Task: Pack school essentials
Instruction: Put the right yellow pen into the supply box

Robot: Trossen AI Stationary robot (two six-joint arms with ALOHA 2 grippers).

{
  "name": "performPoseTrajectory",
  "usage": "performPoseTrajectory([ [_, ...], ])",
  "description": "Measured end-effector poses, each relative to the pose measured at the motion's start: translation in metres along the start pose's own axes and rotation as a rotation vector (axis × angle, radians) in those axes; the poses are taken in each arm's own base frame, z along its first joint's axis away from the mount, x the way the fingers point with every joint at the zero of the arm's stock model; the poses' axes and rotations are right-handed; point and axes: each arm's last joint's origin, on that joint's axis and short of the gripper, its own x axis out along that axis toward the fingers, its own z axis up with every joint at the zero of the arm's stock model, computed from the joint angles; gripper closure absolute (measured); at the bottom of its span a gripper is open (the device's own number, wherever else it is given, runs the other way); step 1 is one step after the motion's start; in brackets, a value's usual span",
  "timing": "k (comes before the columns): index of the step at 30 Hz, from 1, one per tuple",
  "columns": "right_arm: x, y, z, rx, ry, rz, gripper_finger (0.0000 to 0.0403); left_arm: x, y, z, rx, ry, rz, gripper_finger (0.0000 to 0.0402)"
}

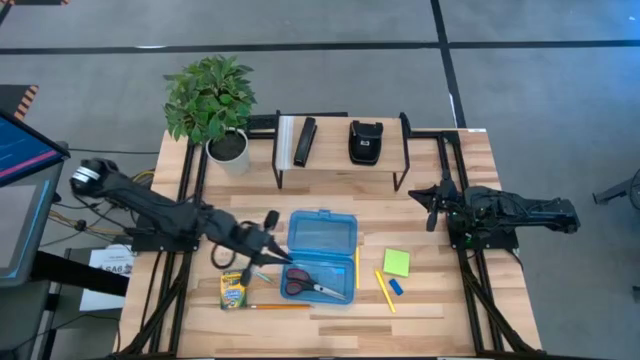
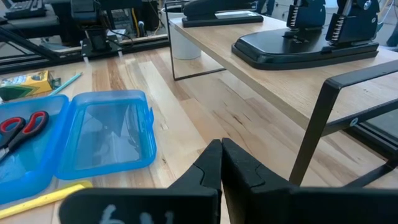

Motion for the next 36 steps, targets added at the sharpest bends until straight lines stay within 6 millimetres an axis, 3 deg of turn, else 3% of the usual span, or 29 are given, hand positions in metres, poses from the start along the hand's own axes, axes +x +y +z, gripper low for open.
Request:
performPoseTrajectory([
  [15, 0.0, 0.0, -0.002, -0.008, 0.019, -0.003, 0.0377, -0.04, -0.018, -0.008, 0.066, -0.125, -0.074, 0.0386],
  [21, 0.0, 0.0, 0.001, 0.004, -0.01, -0.004, 0.0377, -0.063, -0.016, -0.01, 0.067, -0.19, -0.066, 0.0386],
  [26, 0.0, -0.003, 0.005, -0.008, -0.052, -0.098, 0.0377, -0.079, -0.014, -0.023, 0.07, -0.212, -0.065, 0.0386],
  [36, 0.0, -0.004, 0.003, -0.035, -0.037, -0.111, 0.0377, -0.09, -0.013, -0.035, 0.028, -0.198, -0.068, 0.0386],
])
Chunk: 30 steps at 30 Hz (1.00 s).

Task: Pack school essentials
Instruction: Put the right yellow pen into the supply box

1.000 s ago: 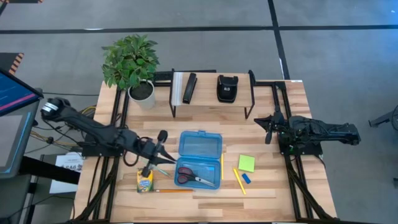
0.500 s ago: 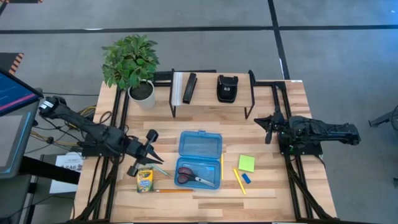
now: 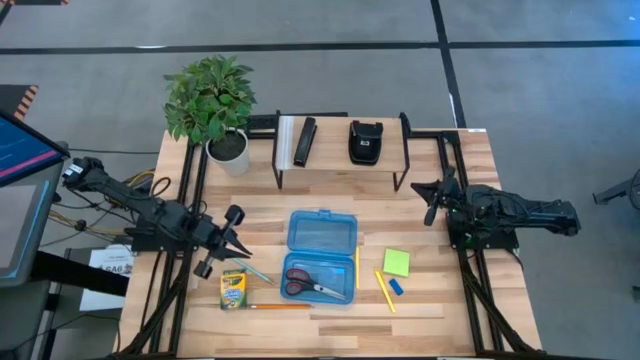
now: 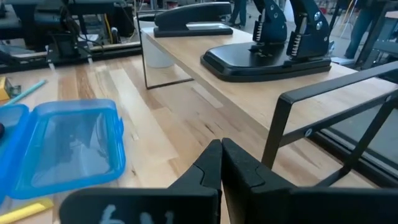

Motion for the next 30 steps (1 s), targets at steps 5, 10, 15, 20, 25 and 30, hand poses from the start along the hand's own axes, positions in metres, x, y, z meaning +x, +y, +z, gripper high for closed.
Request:
performPoseTrajectory([
  [5, 0.0, 0.0, 0.0, 0.002, -0.003, -0.002, 0.0377, 0.0, 0.0, 0.0, 0.015, 0.001, 0.002, 0.0386],
  [10, 0.0, 0.001, 0.007, 0.173, -0.064, 0.013, 0.0377, 0.0, 0.0, 0.002, 0.057, -0.018, 0.01, 0.0386],
  [15, -0.003, 0.001, 0.025, 0.483, -0.232, 0.06, 0.0377, -0.001, 0.004, 0.003, 0.073, -0.021, 0.129, 0.0386],
  [20, -0.007, -0.001, 0.04, 0.649, -0.373, 0.11, 0.0377, -0.001, 0.005, 0.001, 0.066, -0.002, 0.187, 0.0386],
  [25, -0.01, -0.002, 0.046, 0.629, -0.436, 0.119, 0.0377, -0.004, 0.005, -0.002, 0.046, 0.038, 0.186, 0.0386],
  [30, -0.009, -0.002, 0.045, 0.626, -0.432, 0.119, 0.0377, -0.008, 0.006, -0.002, 0.046, 0.05, 0.213, 0.0386],
])
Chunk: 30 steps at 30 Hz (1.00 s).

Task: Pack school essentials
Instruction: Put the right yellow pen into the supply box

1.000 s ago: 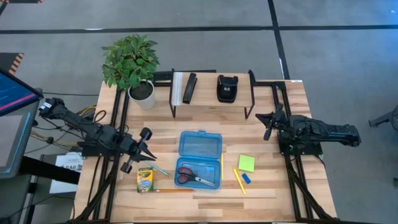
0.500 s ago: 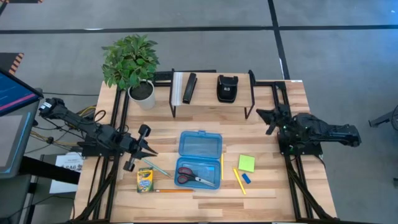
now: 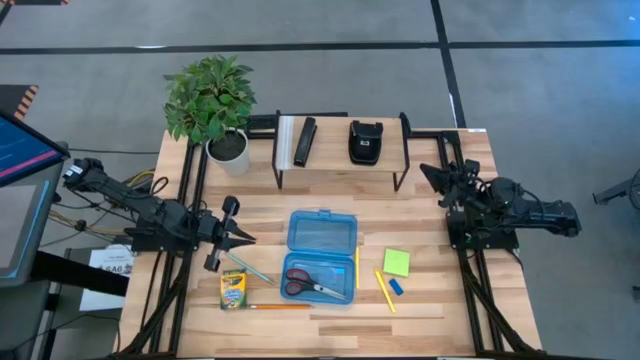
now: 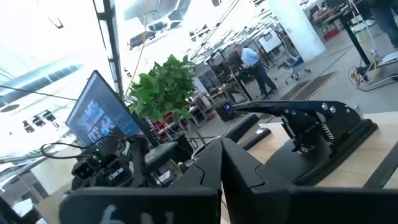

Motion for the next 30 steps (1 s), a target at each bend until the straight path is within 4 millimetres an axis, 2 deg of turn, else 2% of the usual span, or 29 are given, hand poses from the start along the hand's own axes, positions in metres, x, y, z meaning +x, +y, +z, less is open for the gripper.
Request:
performPoseTrajectory([
  [7, 0.004, 0.011, -0.004, 0.013, 0.101, 0.222, 0.0377, -0.006, 0.002, 0.005, 0.014, -0.037, 0.007, 0.0386],
  [13, 0.022, 0.029, -0.007, -0.079, 0.195, 0.206, 0.0377, -0.007, 0.002, 0.003, 0.021, -0.018, 0.018, 0.0386],
  [18, 0.046, 0.054, -0.009, -0.14, 0.31, 0.199, 0.0377, -0.007, 0.002, 0.002, 0.015, -0.006, 0.029, 0.0386],
  [22, 0.06, 0.076, -0.01, -0.165, 0.467, 0.174, 0.0377, -0.007, 0.002, 0.001, -0.009, 0.011, 0.029, 0.0386],
  [26, 0.07, 0.1, -0.021, -0.181, 0.653, 0.113, 0.0377, -0.007, 0.002, -0.001, -0.027, 0.031, 0.029, 0.0386],
  [30, 0.075, 0.135, -0.034, -0.254, 0.77, 0.095, 0.0377, -0.008, 0.003, 0.002, -0.073, -0.001, 0.031, 0.0386],
])
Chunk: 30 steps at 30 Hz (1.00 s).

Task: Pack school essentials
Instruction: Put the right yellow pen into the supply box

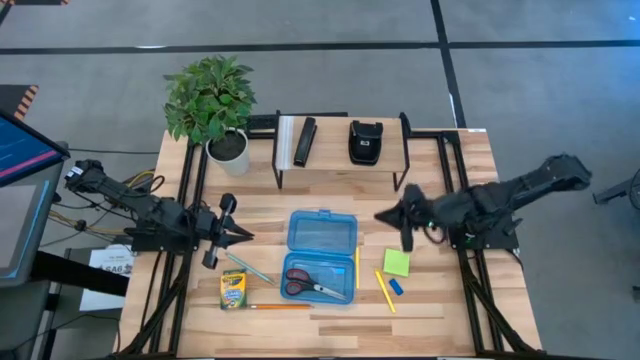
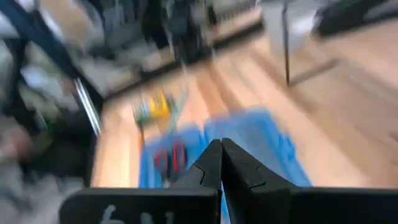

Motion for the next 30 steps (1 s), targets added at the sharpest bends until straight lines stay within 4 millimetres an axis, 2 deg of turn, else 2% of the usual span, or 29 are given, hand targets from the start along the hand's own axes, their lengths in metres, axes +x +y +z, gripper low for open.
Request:
performPoseTrajectory([
  [3, 0.011, 0.019, -0.008, -0.002, 0.151, -0.065, 0.0377, -0.002, 0.0, 0.003, -0.011, -0.023, 0.0, 0.0386],
  [7, 0.025, 0.034, -0.026, 0.084, 0.353, -0.172, 0.0372, -0.004, 0.001, 0.004, -0.016, -0.036, 0.0, 0.0386],
  [13, 0.046, 0.049, -0.073, 0.184, 0.644, -0.252, 0.0318, -0.003, 0.001, 0.004, -0.014, -0.031, 0.0, 0.0386],
  [21, 0.074, 0.055, -0.117, 0.263, 0.774, -0.403, 0.0228, -0.003, 0.001, 0.004, 0.001, -0.029, 0.0, 0.0386],
  [25, 0.086, 0.058, -0.129, 0.261, 0.832, -0.43, 0.0205, -0.003, 0.001, 0.004, 0.019, -0.03, 0.0, 0.0386],
  [30, 0.102, 0.066, -0.133, 0.233, 0.852, -0.435, 0.0198, -0.003, 0.001, 0.004, 0.023, -0.029, 0.0, 0.0386],
])
